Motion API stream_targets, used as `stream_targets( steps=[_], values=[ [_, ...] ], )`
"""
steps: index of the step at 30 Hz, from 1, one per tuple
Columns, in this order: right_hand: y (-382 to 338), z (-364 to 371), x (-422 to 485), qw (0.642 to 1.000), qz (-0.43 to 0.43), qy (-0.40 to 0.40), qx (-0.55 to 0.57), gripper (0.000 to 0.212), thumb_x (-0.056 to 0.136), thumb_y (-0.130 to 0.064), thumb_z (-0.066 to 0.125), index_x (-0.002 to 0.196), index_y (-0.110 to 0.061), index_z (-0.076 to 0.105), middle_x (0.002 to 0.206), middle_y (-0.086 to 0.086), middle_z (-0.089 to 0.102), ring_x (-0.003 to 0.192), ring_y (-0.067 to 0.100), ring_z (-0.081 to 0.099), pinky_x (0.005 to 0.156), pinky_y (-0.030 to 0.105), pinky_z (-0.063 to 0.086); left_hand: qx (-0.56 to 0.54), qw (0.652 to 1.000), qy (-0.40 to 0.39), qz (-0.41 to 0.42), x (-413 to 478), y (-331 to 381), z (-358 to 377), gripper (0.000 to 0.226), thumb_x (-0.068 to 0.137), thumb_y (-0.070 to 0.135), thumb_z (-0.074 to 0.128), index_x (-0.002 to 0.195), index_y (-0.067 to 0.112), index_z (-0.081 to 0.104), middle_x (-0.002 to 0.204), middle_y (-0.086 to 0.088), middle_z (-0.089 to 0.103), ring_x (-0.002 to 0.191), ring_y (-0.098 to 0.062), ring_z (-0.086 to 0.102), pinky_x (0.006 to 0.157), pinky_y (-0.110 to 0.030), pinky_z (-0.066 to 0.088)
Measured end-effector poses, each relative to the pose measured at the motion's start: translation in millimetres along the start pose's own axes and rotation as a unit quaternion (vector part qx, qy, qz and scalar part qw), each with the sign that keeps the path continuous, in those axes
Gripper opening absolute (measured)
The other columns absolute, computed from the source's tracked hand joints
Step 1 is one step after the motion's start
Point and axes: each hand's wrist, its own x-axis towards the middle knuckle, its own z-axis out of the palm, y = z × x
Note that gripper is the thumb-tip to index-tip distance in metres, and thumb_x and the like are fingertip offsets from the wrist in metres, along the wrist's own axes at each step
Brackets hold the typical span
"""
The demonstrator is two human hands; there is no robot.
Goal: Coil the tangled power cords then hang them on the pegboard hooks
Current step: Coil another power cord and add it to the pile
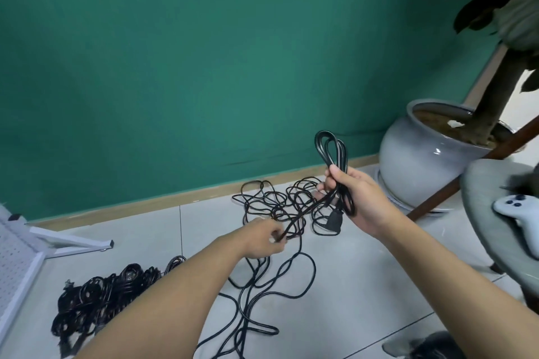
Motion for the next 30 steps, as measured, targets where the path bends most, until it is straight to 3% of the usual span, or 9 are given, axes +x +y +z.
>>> stream_targets(
  steps=[3, 6, 9, 13, 15, 18, 20, 25, 30],
  values=[
    [2, -8, 1, 0.997, -0.004, 0.068, -0.035, 0.017, 0.107, -0.017, 0.051, 0.094, -0.007, 0.056, 0.073, 0.002, 0.047, 0.059, 0.017, 0.061, 0.092, 0.049, 0.057, -0.003, 1.0, 0.019, -0.011, -12, -16, -6, 0.01, 0.091, 0.026, 0.067, 0.083, 0.02, 0.064, 0.094, 0.005, 0.071, 0.096, -0.019, 0.063, 0.086, -0.029, 0.049],
    [8, -17, 9, 0.979, -0.006, 0.183, -0.093, 0.016, 0.106, -0.017, 0.055, 0.097, -0.003, 0.056, 0.074, 0.005, 0.047, 0.047, 0.013, 0.052, 0.073, 0.044, 0.061, -0.023, 0.998, 0.058, -0.024, -24, -24, -21, 0.014, 0.089, 0.034, 0.073, 0.081, 0.023, 0.068, 0.089, 0.005, 0.074, 0.091, -0.015, 0.067, 0.088, -0.032, 0.053],
    [21, -23, 19, 0.966, 0.019, 0.2, -0.163, 0.018, 0.104, -0.02, 0.059, 0.092, -0.007, 0.06, 0.073, 0.005, 0.051, 0.048, 0.013, 0.052, 0.08, 0.052, 0.057, -0.028, 0.995, 0.096, -0.024, -46, -30, -41, 0.035, 0.09, 0.046, 0.074, 0.073, 0.017, 0.065, 0.073, 0.001, 0.072, 0.068, -0.012, 0.06, 0.072, -0.033, 0.052],
    [36, 4, 30, 0.946, 0.026, 0.154, -0.284, 0.022, 0.103, -0.027, 0.058, 0.084, -0.015, 0.059, 0.07, 0.002, 0.054, 0.057, 0.015, 0.053, 0.058, 0.031, 0.038, -0.038, 0.991, 0.112, -0.057, -92, -35, -64, 0.046, 0.094, 0.053, 0.069, 0.067, 0.014, 0.066, 0.053, 0.006, 0.044, 0.051, -0.01, 0.038, 0.054, -0.027, 0.033],
    [41, 26, 34, 0.939, 0.011, 0.133, -0.317, 0.022, 0.103, -0.028, 0.058, 0.086, -0.015, 0.061, 0.07, 0.0, 0.055, 0.057, 0.012, 0.054, 0.059, 0.028, 0.036, -0.068, 0.984, 0.143, -0.082, -118, -37, -76, 0.042, 0.094, 0.051, 0.068, 0.069, 0.017, 0.07, 0.052, 0.008, 0.037, 0.049, -0.012, 0.033, 0.049, -0.025, 0.033],
    [47, 57, 37, 0.933, 0.007, 0.09, -0.349, 0.025, 0.102, -0.035, 0.059, 0.093, -0.013, 0.064, 0.076, 0.002, 0.06, 0.066, 0.016, 0.058, 0.069, 0.035, 0.043, -0.097, 0.973, 0.185, -0.1, -158, -37, -94, 0.031, 0.095, 0.045, 0.07, 0.077, 0.02, 0.076, 0.05, 0.01, 0.033, 0.043, -0.008, 0.029, 0.042, -0.017, 0.029],
    [50, 79, 35, 0.919, -0.008, 0.057, -0.389, 0.027, 0.103, -0.037, 0.058, 0.097, -0.012, 0.066, 0.077, 0.003, 0.062, 0.068, 0.018, 0.056, 0.072, 0.037, 0.045, -0.099, 0.968, 0.211, -0.097, -180, -38, -101, 0.024, 0.094, 0.042, 0.072, 0.079, 0.024, 0.078, 0.051, 0.011, 0.036, 0.046, -0.007, 0.031, 0.045, -0.017, 0.029],
    [57, 122, 16, 0.852, -0.079, -0.036, -0.517, 0.032, 0.107, -0.034, 0.051, 0.087, -0.01, 0.056, 0.07, -0.002, 0.053, 0.065, 0.016, 0.047, 0.058, 0.028, 0.033, -0.095, 0.956, 0.265, -0.079, -202, -35, -107, 0.013, 0.095, 0.037, 0.072, 0.088, 0.029, 0.079, 0.072, 0.016, 0.069, 0.066, -0.007, 0.055, 0.067, -0.024, 0.042],
    [59, 135, 3, 0.827, -0.076, -0.121, -0.545, 0.04, 0.106, -0.049, 0.044, 0.093, -0.013, 0.056, 0.085, 0.002, 0.062, 0.083, 0.021, 0.057, 0.075, 0.035, 0.043, -0.124, 0.933, 0.335, -0.052, -191, -26, -109, 0.01, 0.096, 0.028, 0.071, 0.088, 0.025, 0.076, 0.073, 0.011, 0.07, 0.065, -0.005, 0.057, 0.065, -0.016, 0.044]
  ],
)
